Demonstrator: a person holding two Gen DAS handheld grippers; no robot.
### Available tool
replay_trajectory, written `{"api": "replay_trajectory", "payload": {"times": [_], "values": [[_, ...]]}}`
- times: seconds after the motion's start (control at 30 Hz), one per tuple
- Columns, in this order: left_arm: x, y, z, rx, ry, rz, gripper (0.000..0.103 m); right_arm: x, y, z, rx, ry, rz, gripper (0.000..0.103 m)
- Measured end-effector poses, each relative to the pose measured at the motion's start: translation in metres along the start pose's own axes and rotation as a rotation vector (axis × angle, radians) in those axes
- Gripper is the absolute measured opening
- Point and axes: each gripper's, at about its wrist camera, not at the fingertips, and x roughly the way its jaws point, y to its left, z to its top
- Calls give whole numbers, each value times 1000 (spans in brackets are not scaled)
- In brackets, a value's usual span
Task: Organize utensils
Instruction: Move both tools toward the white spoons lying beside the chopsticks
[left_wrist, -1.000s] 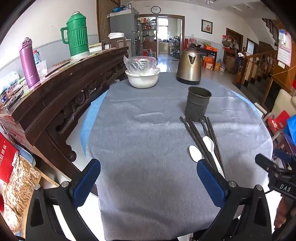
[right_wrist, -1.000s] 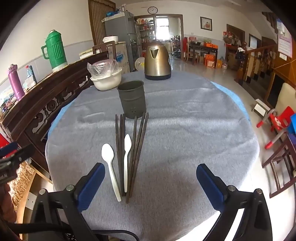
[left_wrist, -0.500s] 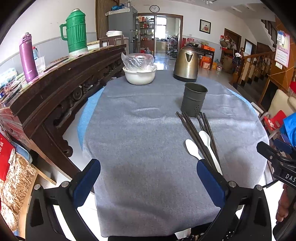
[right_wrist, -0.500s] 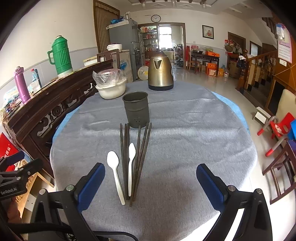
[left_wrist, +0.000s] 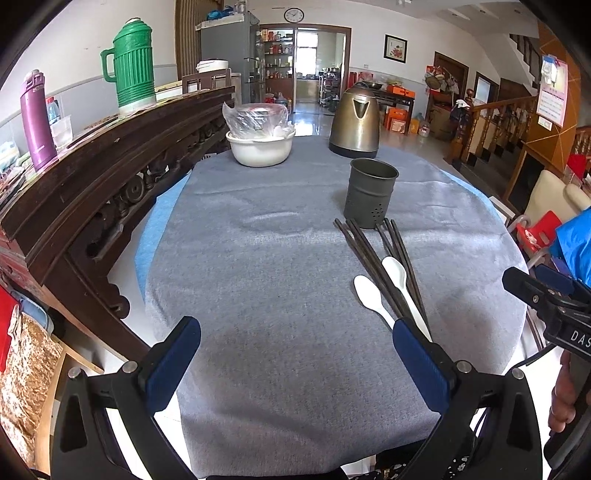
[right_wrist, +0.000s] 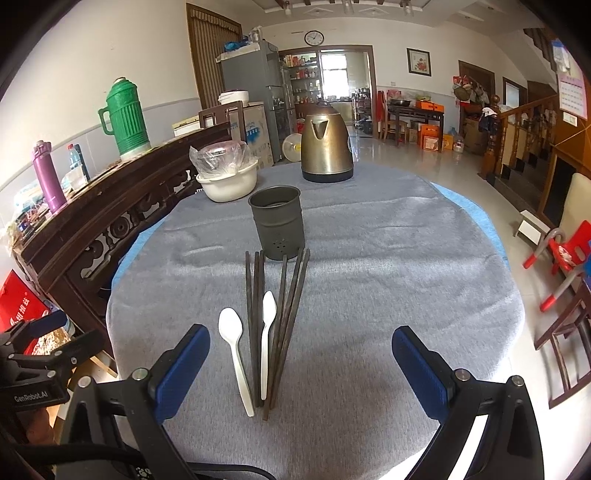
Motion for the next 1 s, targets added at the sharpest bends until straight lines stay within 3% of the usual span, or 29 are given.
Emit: {"api": "replay_trajectory", "payload": {"times": [1.0], "values": [[6,-5,-1,12,22,-18,103,10,-4,-3,20,35,3,100]]}}
